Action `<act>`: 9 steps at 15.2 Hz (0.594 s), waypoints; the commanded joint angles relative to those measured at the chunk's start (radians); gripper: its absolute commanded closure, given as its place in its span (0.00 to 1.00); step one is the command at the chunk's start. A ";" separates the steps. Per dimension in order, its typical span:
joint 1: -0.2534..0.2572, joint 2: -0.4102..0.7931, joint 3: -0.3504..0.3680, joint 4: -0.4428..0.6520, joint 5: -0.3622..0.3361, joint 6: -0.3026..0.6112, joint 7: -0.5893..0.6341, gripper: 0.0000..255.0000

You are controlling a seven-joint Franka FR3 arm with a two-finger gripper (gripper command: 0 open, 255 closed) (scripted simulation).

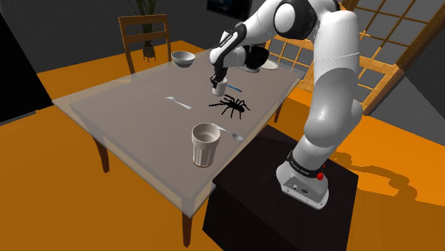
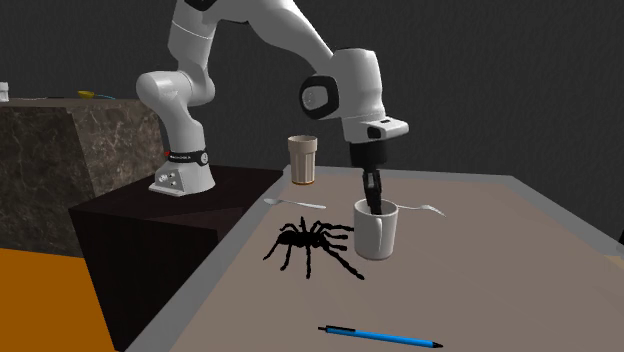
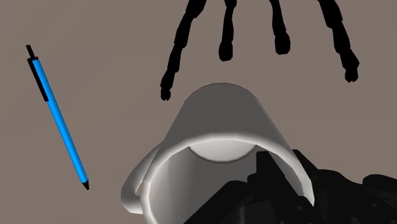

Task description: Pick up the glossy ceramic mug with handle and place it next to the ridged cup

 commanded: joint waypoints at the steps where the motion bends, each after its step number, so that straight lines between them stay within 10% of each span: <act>1: 0.004 -0.021 -0.005 -0.001 -0.005 -0.019 0.005 1.00; 9: 0.016 -0.095 -0.020 0.006 -0.026 -0.100 0.020 1.00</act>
